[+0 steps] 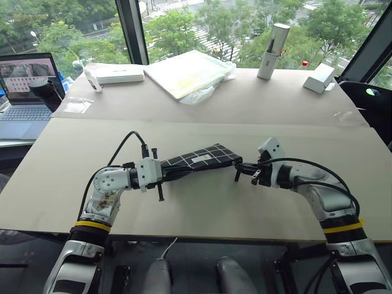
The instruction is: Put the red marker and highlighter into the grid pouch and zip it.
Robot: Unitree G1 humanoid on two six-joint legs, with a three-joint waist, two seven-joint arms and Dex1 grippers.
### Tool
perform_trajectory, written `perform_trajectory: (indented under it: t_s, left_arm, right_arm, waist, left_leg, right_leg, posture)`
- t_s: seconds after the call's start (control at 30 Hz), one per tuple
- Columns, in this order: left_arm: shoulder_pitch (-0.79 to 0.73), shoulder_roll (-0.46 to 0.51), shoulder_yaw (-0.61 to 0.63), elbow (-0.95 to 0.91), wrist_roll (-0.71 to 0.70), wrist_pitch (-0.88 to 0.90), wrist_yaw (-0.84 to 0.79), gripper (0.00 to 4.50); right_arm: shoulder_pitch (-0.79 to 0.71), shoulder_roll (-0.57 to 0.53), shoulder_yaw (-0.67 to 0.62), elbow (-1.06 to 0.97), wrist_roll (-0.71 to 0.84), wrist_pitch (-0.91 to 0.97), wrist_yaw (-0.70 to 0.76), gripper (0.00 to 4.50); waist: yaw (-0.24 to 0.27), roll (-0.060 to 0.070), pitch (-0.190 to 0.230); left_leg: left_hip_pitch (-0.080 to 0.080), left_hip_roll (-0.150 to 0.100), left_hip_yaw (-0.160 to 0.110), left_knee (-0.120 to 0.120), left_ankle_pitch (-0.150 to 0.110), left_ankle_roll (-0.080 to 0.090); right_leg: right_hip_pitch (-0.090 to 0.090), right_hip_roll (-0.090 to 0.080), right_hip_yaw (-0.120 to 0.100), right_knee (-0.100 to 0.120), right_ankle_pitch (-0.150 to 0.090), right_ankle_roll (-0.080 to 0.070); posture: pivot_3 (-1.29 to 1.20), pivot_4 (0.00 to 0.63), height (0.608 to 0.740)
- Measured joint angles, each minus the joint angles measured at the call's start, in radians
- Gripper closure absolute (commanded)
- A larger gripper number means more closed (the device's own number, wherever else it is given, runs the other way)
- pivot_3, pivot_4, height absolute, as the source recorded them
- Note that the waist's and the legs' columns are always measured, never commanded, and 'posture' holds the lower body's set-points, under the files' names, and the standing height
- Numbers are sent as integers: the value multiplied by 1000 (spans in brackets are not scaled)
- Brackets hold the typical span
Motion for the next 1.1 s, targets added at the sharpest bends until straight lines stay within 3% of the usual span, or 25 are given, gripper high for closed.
perform_trajectory:
  t_s: [0.37,0.47,0.63,0.87,1.1]
  left_arm:
    - [-12,1,-8,1,0,0,0,4500]
    - [-11,4,-6,1,0,0,0,4500]
    - [-12,15,7,8,-1,-2,0,4500]
    - [-32,3,4,50,-1,-29,-20,4500]
    - [-171,-16,-5,231,-2,-145,-142,4500]
  right_arm:
    - [-33,-14,-22,117,3,-84,12,4455]
    - [-23,-16,-24,117,0,-89,18,3707]
    - [2,-6,-34,103,12,-56,26,1969]
    - [82,-115,-67,54,63,-26,164,1969]
    - [232,-268,-287,5,152,-75,305,1969]
  waist:
    - [0,0,0]
    - [0,0,0]
    - [-1,0,0]
    - [13,0,0]
    - [27,0,0]
  left_leg:
    - [0,0,0,0,0,0]
    - [0,0,0,0,0,0]
    - [0,0,0,0,0,0]
    - [0,-1,0,1,0,0]
    - [0,-1,-1,1,0,0]
  right_leg:
    - [0,0,0,0,0,0]
    - [0,0,0,0,0,0]
    - [0,0,0,0,0,0]
    - [1,0,0,-1,0,0]
    - [2,0,0,-1,-1,3]
  posture:
    - [0,150,740]
    - [0,150,740]
    - [0,150,740]
    - [0,150,740]
    - [0,150,740]
